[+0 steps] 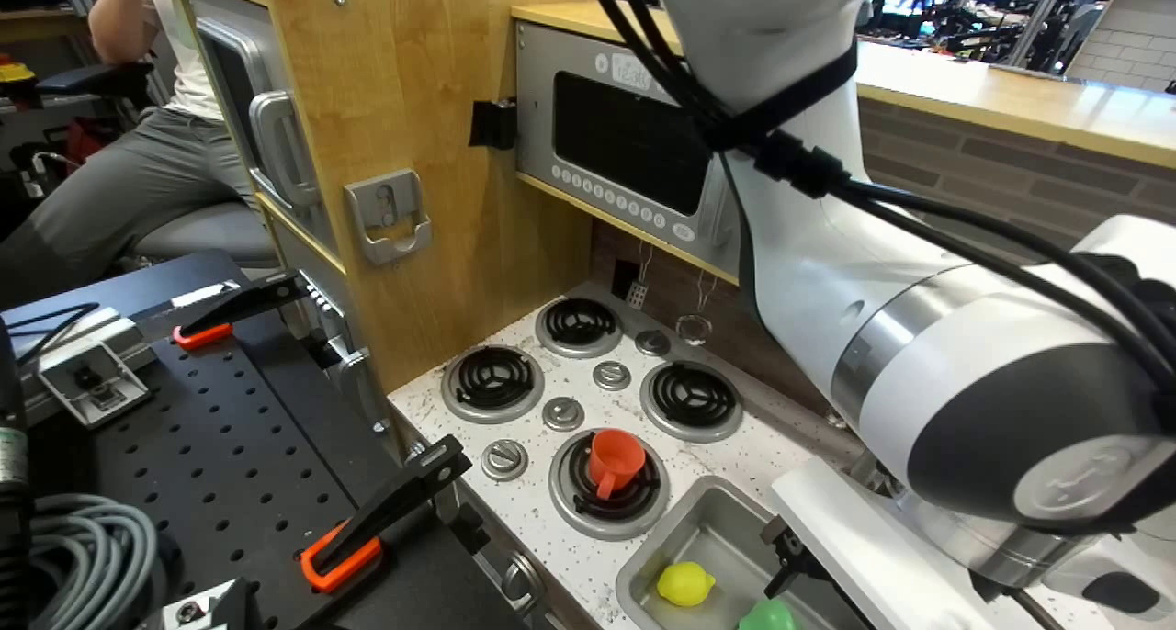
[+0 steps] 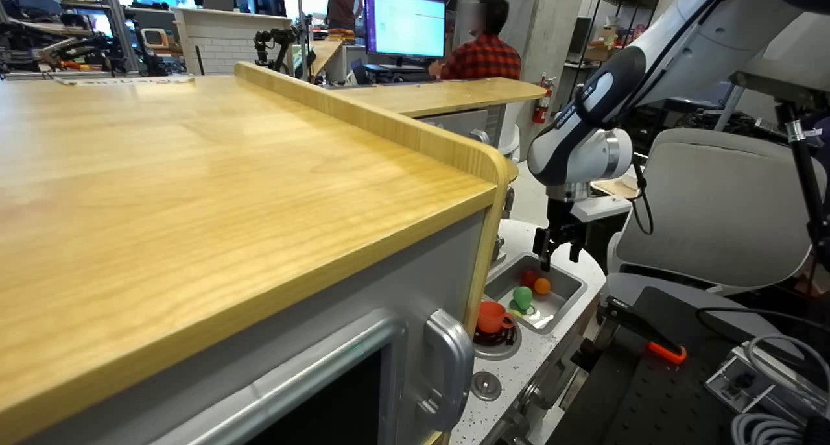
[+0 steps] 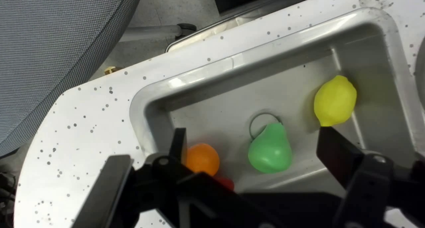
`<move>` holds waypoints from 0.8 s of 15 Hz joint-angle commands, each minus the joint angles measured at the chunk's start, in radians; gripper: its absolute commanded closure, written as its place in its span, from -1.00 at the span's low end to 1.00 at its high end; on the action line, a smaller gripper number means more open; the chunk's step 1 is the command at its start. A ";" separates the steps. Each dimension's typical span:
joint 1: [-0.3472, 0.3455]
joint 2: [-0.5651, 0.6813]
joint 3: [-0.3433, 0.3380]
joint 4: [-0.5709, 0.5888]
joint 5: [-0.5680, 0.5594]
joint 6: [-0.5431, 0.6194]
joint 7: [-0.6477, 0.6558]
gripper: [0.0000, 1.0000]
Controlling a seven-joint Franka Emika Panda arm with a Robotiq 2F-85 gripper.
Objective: Remove the plastic pear from the sink
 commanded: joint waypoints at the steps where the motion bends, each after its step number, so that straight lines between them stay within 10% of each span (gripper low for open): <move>1: -0.010 0.101 -0.008 0.116 -0.027 -0.004 0.064 -1.00; 12: -0.005 0.271 -0.001 0.307 -0.039 -0.015 0.108 -1.00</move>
